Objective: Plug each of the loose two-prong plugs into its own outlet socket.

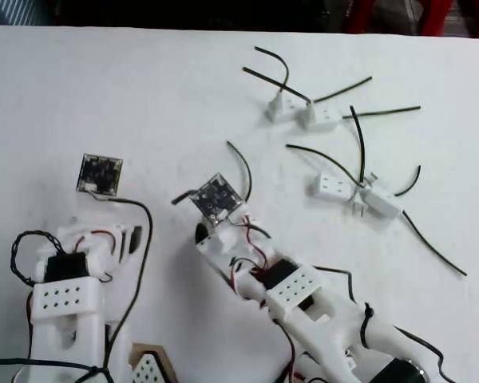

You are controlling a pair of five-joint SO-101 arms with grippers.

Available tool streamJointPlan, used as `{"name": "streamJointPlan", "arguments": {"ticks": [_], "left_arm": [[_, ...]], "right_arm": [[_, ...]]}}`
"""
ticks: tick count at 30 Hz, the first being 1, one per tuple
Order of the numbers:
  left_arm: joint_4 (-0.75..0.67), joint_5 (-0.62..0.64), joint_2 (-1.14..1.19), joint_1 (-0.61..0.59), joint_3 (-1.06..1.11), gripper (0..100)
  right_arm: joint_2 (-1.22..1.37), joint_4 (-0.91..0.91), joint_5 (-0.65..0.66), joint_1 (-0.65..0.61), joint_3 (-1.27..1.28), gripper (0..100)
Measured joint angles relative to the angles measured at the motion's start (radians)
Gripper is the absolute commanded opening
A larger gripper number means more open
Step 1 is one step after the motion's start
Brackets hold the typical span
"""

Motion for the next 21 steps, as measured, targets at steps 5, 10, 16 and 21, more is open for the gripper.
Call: {"name": "streamJointPlan", "arguments": {"ticks": [5, 10, 16, 21], "left_arm": [[0.0, 0.0, 0.0, 0.0, 0.0, 26], [0.0, 0.0, 0.0, 0.0, 0.009, 26], [0.0, 0.0, 0.0, 0.0, 0.009, 26], [0.0, 0.0, 0.0, 0.0, 0.009, 26]], "right_arm": [[-0.006, 0.0, 0.0, 0.0, 0.006, 1.9], [-0.005, 0.055, 0.005, 0.0, -0.005, 1.9], [-0.005, 0.109, 0.098, -0.003, -0.005, 1.9], [-0.005, 0.153, 0.11, -0.003, -0.026, 1.9]]}}
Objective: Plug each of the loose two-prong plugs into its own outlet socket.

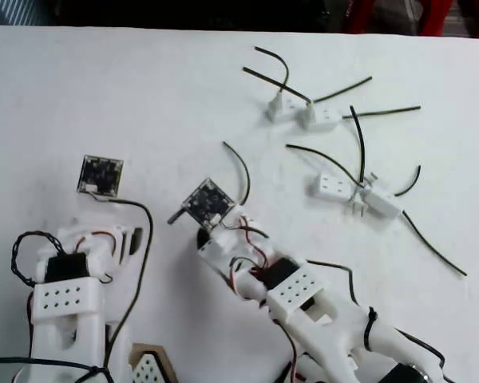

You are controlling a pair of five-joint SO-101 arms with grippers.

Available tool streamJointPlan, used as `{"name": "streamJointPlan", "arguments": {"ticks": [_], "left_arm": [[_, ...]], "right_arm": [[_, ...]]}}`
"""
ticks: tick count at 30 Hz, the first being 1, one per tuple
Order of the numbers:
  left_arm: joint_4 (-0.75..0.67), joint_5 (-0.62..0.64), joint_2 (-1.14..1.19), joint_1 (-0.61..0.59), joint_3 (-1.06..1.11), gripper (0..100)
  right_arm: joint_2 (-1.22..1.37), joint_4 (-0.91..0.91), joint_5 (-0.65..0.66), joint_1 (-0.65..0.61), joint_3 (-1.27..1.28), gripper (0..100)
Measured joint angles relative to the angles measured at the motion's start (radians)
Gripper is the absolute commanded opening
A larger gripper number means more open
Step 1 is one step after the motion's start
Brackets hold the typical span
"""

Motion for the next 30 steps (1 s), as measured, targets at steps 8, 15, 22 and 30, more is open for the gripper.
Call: {"name": "streamJointPlan", "arguments": {"ticks": [8, 15, 22, 30], "left_arm": [[0.0, 0.0, 0.0, 0.0, 0.0, 26], [0.0, 0.0, 0.0, 0.0, 0.0, 26], [0.0, 0.0, 0.0, 0.0, 0.0, 26], [0.0, 0.0, 0.0, 0.0, 0.0, 26]], "right_arm": [[0.014, 0.189, 0.0, 0.0, -0.155, 1.9], [0.015, 0.204, 0.002, 0.0, -0.167, 1.9], [0.017, 0.204, -0.092, 0.002, -0.212, 1.9], [-0.025, 0.173, -0.124, 0.002, -0.178, 1.8]]}}
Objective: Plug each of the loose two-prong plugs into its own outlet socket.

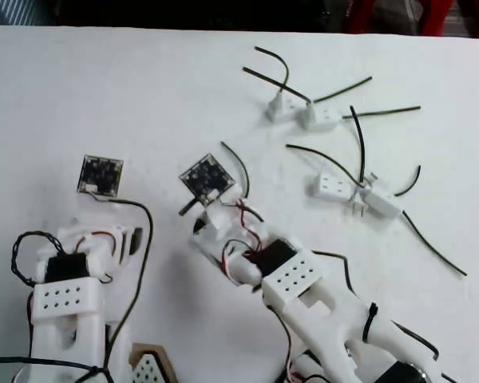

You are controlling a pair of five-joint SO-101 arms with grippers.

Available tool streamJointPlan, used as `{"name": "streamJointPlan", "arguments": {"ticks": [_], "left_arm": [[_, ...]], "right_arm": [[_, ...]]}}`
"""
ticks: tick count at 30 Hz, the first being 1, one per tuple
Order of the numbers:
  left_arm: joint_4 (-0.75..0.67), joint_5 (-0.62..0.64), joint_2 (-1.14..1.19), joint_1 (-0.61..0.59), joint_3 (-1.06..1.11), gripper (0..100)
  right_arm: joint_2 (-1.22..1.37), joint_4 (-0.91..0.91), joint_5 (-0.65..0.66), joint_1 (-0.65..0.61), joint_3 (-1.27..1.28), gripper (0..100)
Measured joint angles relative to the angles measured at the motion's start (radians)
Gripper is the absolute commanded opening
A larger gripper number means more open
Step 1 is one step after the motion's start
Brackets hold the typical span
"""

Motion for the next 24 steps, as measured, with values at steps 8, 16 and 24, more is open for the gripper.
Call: {"name": "streamJointPlan", "arguments": {"ticks": [8, 16, 24], "left_arm": [[0.0, 0.0, 0.0, 0.0, 0.0, 26], [0.0, 0.0, 0.0, 0.0, 0.0, 26], [0.0, 0.0, 0.0, 0.0, 0.0, 26]], "right_arm": [[-0.003, -0.084, 0.0, 0.0, 0.089, 1.8], [0.06, -0.163, 0.0, 0.0, 0.095, 1.8], [0.04, -0.101, 0.0, 0.0, 0.092, 1.8]]}}
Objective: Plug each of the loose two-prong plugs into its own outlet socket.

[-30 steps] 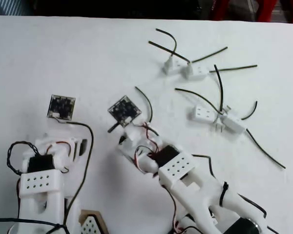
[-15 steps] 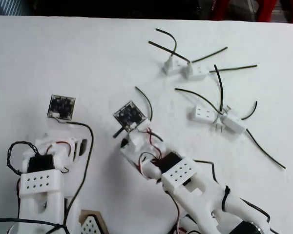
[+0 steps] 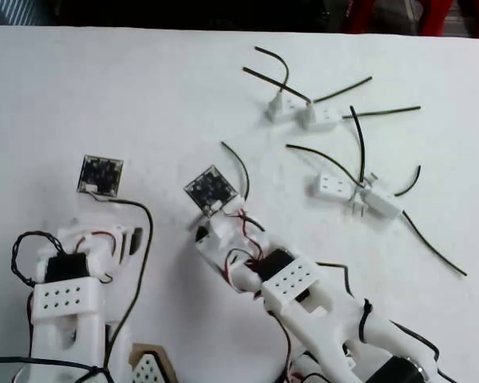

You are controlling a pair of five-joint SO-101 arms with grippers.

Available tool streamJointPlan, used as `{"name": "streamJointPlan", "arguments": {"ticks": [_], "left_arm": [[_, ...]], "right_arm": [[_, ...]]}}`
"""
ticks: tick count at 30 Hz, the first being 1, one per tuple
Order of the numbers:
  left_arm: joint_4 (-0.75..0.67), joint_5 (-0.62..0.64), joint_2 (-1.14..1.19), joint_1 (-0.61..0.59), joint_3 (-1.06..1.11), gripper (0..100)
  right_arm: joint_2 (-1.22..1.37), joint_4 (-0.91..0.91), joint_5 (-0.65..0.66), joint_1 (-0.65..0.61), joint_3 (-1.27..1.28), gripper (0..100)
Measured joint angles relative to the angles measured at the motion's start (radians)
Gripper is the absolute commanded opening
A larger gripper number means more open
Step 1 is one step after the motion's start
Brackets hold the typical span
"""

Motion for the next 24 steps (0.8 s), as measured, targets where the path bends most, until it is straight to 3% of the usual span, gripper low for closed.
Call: {"name": "streamJointPlan", "arguments": {"ticks": [13, 24], "left_arm": [[0.0, 0.0, 0.0, 0.0, 0.0, 26], [0.0, 0.0, 0.0, 0.0, 0.0, 26]], "right_arm": [[0.015, 0.071, 0.077, 0.0, -0.06, 1.8], [0.143, 0.269, 0.077, 0.0, -0.252, 1.8]]}}
